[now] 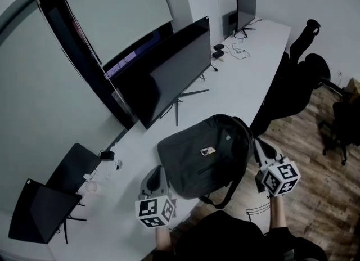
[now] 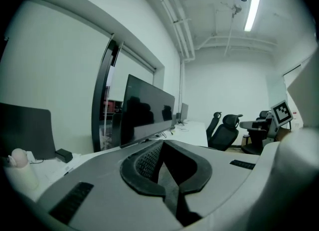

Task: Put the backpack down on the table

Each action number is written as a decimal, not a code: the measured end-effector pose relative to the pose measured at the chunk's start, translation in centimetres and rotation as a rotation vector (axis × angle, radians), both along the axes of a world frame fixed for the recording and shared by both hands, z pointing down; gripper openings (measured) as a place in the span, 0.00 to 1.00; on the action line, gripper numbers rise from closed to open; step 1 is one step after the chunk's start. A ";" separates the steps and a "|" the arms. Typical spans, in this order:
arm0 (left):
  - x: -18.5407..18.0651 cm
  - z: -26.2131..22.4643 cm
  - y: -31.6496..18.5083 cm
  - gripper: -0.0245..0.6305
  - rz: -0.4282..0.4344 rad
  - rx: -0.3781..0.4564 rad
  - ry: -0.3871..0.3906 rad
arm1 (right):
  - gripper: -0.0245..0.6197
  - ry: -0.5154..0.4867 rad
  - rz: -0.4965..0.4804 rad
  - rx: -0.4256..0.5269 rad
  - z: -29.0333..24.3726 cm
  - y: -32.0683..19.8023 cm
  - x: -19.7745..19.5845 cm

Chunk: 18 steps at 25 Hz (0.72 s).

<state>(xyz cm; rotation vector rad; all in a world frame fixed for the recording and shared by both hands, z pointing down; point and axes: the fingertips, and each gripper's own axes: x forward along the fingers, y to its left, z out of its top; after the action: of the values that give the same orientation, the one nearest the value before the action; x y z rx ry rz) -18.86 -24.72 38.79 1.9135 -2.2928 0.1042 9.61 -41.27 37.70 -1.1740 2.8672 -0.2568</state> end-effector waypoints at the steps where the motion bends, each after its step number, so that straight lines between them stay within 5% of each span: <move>1: 0.0 -0.2 0.2 0.06 -0.006 0.005 -0.005 | 0.06 0.003 0.009 0.005 -0.1 0.1 0.3; 18: -0.3 -0.4 1.8 0.06 -0.047 0.002 -0.026 | 0.06 0.020 0.037 0.060 -0.7 1.0 2.2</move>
<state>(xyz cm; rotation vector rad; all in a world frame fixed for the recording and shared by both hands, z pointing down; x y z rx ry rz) -19.12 -22.96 38.41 1.8689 -2.3530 0.1221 11.83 -40.31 36.96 -1.2242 2.8456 -0.1571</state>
